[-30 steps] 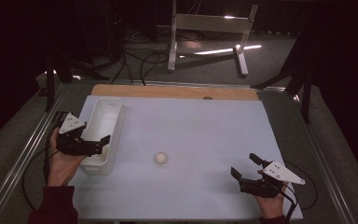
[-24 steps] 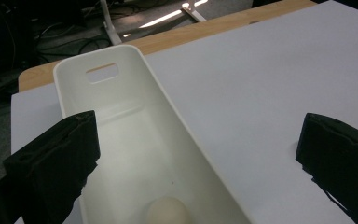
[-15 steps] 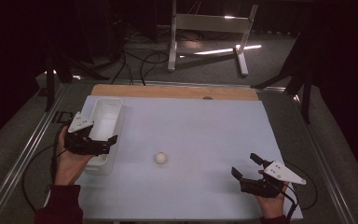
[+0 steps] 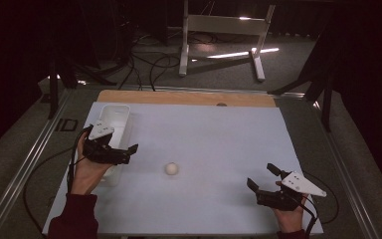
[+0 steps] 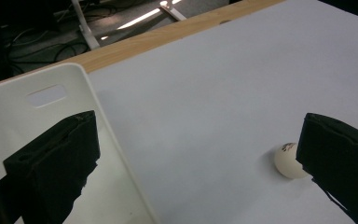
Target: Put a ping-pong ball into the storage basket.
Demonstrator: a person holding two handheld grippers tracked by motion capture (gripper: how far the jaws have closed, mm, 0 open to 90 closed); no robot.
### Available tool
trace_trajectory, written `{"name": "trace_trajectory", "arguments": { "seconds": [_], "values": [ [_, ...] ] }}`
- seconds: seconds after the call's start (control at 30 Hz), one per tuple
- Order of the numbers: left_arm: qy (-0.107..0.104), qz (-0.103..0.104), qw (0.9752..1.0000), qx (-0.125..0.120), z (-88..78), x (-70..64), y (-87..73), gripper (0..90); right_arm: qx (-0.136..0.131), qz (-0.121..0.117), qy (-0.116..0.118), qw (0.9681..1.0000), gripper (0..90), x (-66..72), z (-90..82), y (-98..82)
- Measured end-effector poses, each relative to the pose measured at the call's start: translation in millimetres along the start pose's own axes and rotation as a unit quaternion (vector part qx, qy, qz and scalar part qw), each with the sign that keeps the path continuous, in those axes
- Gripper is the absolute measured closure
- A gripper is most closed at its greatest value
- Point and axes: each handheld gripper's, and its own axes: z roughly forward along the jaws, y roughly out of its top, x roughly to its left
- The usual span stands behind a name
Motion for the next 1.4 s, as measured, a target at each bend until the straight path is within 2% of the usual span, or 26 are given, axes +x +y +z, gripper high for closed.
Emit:
{"name": "trace_trajectory", "arguments": {
  "seconds": [0.73, 0.9, 1.4],
  "values": [
    [-0.038, 0.031, 0.9988, -0.008, 17.6, -26.1, 14.4, 0.3, -0.004, 0.0, -0.001, 1.0, 8.9, -1.0, -1.2, 0.9],
    [-0.04, 0.038, 0.9985, -0.004, 21.8, -31.8, 17.2, 0.3, -0.004, 0.0, -0.001, 1.0, 8.9, -0.4, -0.9, 1.0],
    [-0.054, 0.043, 0.9976, -0.003, 31.8, -41.4, 21.1, 0.3, -0.003, -0.001, 0.0, 1.0, 8.9, -0.1, -0.3, 1.0]
  ]
}}
